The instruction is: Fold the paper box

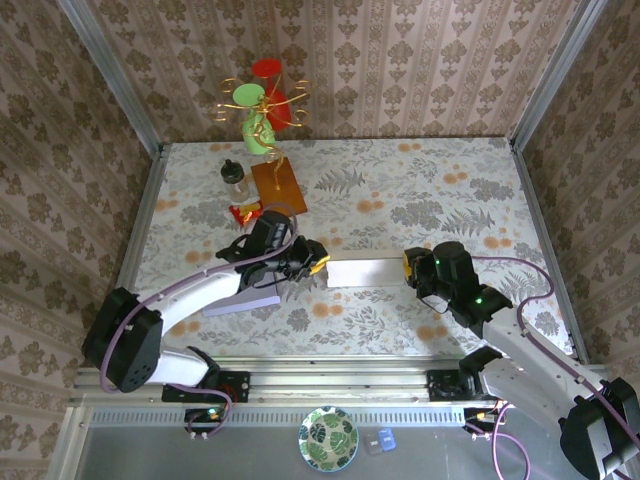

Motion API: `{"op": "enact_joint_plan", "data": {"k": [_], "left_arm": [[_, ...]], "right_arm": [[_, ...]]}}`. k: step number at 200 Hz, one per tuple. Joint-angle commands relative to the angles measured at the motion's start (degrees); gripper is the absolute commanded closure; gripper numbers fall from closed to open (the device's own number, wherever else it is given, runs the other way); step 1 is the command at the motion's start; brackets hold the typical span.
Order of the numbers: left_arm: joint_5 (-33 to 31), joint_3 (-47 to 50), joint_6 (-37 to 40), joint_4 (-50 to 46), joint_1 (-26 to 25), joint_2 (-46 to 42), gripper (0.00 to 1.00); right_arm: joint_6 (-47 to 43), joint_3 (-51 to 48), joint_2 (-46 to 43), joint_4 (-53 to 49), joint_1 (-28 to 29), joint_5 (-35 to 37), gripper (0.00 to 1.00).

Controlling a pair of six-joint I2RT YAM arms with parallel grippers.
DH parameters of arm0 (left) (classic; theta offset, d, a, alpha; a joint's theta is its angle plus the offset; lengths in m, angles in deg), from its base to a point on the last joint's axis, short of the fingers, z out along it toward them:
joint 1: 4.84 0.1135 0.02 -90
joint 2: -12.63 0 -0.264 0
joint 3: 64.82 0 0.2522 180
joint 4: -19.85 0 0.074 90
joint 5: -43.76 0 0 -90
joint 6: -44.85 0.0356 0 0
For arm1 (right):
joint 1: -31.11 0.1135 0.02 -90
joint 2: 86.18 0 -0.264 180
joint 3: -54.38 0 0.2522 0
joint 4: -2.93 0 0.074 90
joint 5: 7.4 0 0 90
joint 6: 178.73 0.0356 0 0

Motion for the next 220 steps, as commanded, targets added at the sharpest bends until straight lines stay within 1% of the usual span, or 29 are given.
{"op": "enact_joint_plan", "data": {"k": [1, 19, 42, 72, 94, 125, 137, 179, 196, 220], "left_arm": [[-2.7, 4.6, -3.3, -0.9, 0.6, -0.3, 0.8], [-3.2, 6.8, -4.4, 0.9, 0.9, -1.1, 0.83], [-3.5, 8.3, -4.8, 3.0, 1.0, -1.4, 0.91], [-2.7, 8.6, -4.7, 4.7, 0.7, -0.3, 0.93], [-3.2, 8.4, -3.9, 4.3, 0.3, -0.7, 0.94], [-3.5, 8.3, -2.5, 4.0, 0.0, -0.9, 0.94], [-3.5, 7.7, -1.4, 3.7, 0.0, -0.9, 0.94], [-4.2, 4.7, 5.4, -0.3, -0.8, -0.9, 0.94], [-4.8, 4.5, 8.2, -1.3, -1.2, -1.1, 0.94], [-5.8, 4.9, 10.2, -1.8, -1.6, -1.7, 0.94]], "right_arm": [[-0.3, -2.5, 1.4, -7.4, -0.2, -0.2, 0.72], [0.0, -3.0, 1.4, -7.6, -0.2, -0.5, 0.75], [0.3, -3.5, 1.7, -7.5, -0.3, -1.1, 0.78], [0.4, -2.7, 2.3, -8.8, -0.3, -3.0, 0.84], [0.0, -1.0, 1.6, -12.7, -0.4, -3.7, 0.86], [0.9, 0.3, -0.4, -14.8, -0.4, -3.7, 0.88], [0.7, 0.8, -0.6, -14.5, -0.6, -4.3, 0.83], [-3.4, 4.5, -1.6, -13.3, -2.7, -8.2, 0.59], [-4.5, 6.0, -2.4, -13.6, -3.6, -8.7, 0.46], [-2.9, 6.5, -3.2, -12.9, -4.5, -10.4, 0.38]]}}
